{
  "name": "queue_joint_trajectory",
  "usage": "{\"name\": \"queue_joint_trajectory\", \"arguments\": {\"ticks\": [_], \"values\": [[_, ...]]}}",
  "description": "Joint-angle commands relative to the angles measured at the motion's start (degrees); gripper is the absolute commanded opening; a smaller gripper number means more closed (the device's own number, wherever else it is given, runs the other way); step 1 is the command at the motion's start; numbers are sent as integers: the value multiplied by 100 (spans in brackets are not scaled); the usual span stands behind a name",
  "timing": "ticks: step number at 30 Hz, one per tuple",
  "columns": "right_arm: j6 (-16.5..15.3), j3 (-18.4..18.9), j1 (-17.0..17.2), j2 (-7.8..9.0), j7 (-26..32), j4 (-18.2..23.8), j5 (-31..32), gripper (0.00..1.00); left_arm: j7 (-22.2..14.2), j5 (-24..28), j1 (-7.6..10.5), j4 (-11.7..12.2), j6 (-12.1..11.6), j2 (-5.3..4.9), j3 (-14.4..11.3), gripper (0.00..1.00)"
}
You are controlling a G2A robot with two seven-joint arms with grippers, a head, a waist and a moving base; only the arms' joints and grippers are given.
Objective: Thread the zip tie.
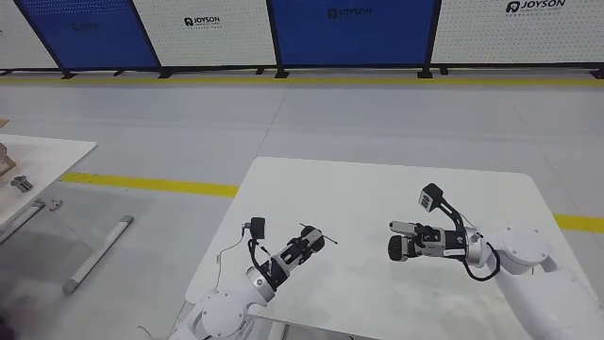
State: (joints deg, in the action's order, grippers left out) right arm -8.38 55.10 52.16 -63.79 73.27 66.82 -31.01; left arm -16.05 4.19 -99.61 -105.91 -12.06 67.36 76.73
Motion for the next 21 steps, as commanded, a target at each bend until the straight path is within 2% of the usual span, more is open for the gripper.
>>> {"name": "queue_joint_trajectory", "arguments": {"ticks": [1, 4, 6, 7, 9, 11, 13, 14, 21], "values": [[0, 0, 0, 0, 0, 0, 0, 100, 0, -1, 0, 0, 0, 0, 0, 0], [0, 0, 0, 0, 0, 0, 0, 100, 37, -50, 19, 31, 44, 0, 0, 0], [0, 0, 0, 0, 0, 0, 0, 100, 344, -360, 104, 138, 210, 12, -55, 0], [0, 0, 0, 0, 0, 0, 0, 100, 562, -590, 159, 214, 244, 28, -153, 0], [0, 0, 0, 0, 0, 0, 0, 100, 697, -814, 254, 360, 330, 49, -316, 0], [0, 0, 0, 0, 0, 0, 0, 100, 855, -1075, 426, 461, 425, 87, -579, 0], [0, 0, 0, 0, 0, 0, 0, 100, 657, -1074, 472, 504, 499, 112, -849, 0], [0, 0, 0, 0, 0, 0, 0, 100, 498, -979, 483, 508, 488, 109, -880, 0], [0, 0, 0, 0, 0, 0, 0, 100, 468, -962, 483, 500, 480, 107, -875, 0]]}}
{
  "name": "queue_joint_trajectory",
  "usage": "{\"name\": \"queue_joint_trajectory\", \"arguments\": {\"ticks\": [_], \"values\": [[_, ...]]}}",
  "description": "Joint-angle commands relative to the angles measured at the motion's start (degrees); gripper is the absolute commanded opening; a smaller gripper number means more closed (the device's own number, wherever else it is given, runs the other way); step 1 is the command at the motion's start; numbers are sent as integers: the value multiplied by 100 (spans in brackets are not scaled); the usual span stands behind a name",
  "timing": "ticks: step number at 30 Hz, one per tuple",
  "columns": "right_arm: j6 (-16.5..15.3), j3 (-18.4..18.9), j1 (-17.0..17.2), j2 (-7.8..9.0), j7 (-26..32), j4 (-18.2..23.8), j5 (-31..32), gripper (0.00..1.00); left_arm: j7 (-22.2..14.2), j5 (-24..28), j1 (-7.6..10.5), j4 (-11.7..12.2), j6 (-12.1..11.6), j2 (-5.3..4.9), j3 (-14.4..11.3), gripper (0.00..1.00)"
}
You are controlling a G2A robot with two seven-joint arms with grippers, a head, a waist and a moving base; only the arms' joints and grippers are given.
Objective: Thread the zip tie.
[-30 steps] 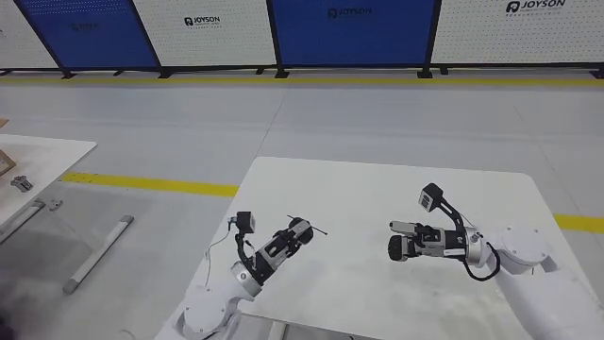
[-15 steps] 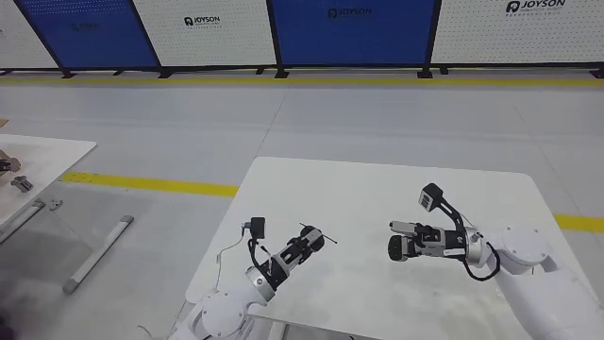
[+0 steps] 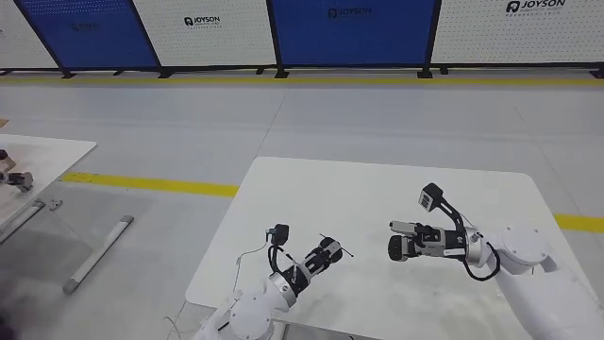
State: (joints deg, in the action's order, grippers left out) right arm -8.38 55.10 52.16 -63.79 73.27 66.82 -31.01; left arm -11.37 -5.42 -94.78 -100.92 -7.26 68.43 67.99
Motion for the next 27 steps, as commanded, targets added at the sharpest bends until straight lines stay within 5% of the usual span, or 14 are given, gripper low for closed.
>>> {"name": "queue_joint_trajectory", "arguments": {"ticks": [1, 5, 11, 27], "values": [[0, 0, 0, 0, 0, 0, 0, 100, 0, -1, 0, 0, 0, 0, -1, 0], [0, 0, 0, 0, 0, 0, 0, 100, -33, 38, 4, -21, -2, 4, -34, 0], [0, 0, 0, 0, 0, 0, 0, 100, -103, 530, -171, -208, -525, -14, 57, 0], [0, 0, 0, 0, 0, 0, 0, 100, -195, 560, -268, -290, -450, -45, 169, 0]]}}
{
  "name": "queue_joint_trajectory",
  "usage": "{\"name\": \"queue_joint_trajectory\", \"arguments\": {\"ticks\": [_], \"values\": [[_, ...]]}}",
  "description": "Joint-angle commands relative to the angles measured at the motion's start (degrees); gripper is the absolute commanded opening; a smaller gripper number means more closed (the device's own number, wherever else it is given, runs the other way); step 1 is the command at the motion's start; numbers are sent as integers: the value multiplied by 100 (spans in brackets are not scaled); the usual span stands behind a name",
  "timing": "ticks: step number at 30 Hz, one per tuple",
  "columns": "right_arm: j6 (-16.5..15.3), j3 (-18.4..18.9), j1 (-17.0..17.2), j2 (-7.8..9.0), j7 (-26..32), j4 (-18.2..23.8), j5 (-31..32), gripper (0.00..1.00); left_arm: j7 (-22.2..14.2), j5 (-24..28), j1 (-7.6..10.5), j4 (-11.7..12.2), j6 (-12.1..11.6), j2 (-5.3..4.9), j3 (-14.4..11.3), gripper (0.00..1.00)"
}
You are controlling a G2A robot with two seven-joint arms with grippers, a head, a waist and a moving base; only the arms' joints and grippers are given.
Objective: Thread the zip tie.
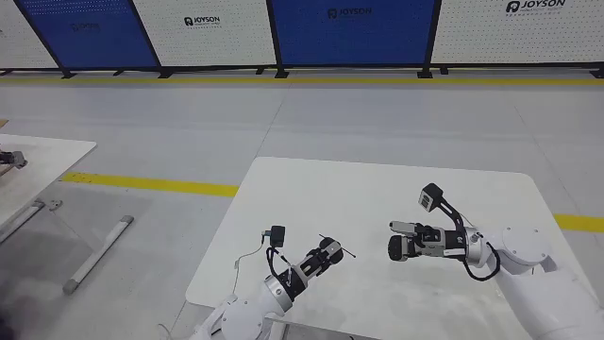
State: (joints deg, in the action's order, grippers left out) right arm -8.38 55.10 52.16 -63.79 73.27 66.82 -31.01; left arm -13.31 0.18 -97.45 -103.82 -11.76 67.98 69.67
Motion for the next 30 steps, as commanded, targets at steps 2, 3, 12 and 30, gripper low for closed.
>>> {"name": "queue_joint_trajectory", "arguments": {"ticks": [2, 3, 12, 30], "values": [[0, 0, 0, 0, 0, 0, 0, 100, 0, 0, 0, 0, 0, 0, 0, 0], [0, 0, 0, 0, 0, 0, 0, 100, 0, 0, 0, 0, 0, 0, 0, 0], [22, 148, 81, 88, 64, 219, 382, 100, 0, 0, 0, 0, 0, 0, 0, 0], [1628, 1880, 831, 945, 592, 1841, 2080, 100, 0, 0, 0, 0, 0, 0, 0, 0]]}}
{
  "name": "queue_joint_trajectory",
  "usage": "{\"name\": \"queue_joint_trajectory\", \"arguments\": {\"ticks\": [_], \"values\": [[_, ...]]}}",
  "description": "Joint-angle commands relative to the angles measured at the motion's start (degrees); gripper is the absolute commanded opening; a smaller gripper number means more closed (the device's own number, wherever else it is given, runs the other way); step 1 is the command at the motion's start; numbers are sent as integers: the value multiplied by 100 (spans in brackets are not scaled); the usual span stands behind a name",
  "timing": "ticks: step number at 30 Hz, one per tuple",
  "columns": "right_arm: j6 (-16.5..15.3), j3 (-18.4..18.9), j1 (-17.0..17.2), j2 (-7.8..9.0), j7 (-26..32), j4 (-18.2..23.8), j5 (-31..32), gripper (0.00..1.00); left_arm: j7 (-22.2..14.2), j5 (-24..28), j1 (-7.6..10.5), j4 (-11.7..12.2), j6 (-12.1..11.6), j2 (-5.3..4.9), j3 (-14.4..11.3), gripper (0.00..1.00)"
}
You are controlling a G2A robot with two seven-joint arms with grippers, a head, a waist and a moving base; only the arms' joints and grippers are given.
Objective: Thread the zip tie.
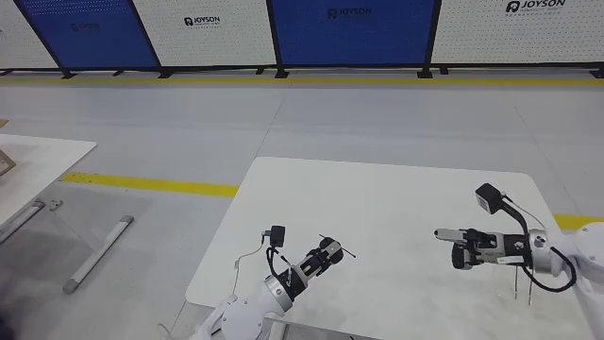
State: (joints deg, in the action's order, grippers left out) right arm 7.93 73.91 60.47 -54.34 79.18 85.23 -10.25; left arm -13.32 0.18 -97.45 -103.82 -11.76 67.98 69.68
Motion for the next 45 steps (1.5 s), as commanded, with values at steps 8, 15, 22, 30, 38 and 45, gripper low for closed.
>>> {"name": "queue_joint_trajectory", "arguments": {"ticks": [8, 15, 22, 30, 38, 45], "values": [[-4, -1, 0, 0, 2, 0, 3, 100, 0, 0, 0, 0, 0, 0, 0, 0], [5, -39, 41, 9, -216, 59, 258, 100, 0, 0, 0, 0, 0, 0, 0, 0], [690, 347, -36, 185, 46, 327, 1010, 100, 0, 0, 0, 0, 0, 0, 0, 0], [1155, 533, -35, 389, -172, 348, 1881, 100, 0, 0, 0, 0, 0, 0, 0, 0], [1155, 533, -35, 389, -172, 348, 1881, 100, 0, 0, 0, 0, 0, 0, 0, 0], [1155, 533, -35, 389, -172, 348, 1881, 100, 0, 0, 0, 0, 0, 0, 0, 0]]}}
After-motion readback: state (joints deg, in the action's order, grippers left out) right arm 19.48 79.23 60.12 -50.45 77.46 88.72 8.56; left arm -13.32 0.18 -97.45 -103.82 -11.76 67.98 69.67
